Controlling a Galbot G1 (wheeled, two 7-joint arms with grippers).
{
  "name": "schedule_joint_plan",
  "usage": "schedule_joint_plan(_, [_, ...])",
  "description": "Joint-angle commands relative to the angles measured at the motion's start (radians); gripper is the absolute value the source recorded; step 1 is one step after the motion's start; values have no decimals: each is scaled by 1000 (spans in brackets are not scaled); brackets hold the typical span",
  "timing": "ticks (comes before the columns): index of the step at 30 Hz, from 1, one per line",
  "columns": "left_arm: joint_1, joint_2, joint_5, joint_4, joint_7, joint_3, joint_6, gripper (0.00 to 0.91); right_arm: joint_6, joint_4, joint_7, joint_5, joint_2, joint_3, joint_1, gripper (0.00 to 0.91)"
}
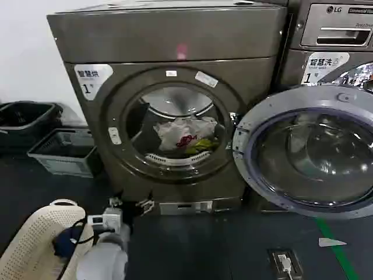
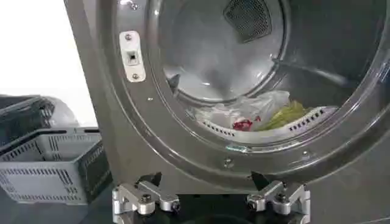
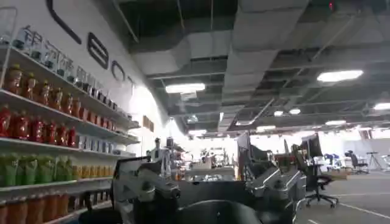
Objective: Grasp the clothes from the dryer.
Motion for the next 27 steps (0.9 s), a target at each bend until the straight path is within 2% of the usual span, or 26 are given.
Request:
schedule_joint_plan(1, [0,0,2,-2,1,0,49,907,38,-6,26,-6,-3,-8,0,907])
schedule_joint_plan(4, [1,1,3,-2,2,0,49,907,90,-20,14,-32,3,-19,0,907])
schedule_joint_plan(27, [4,4,-15,-12,20,1,49,907,93,-16,59,-19,7,-37,8,907])
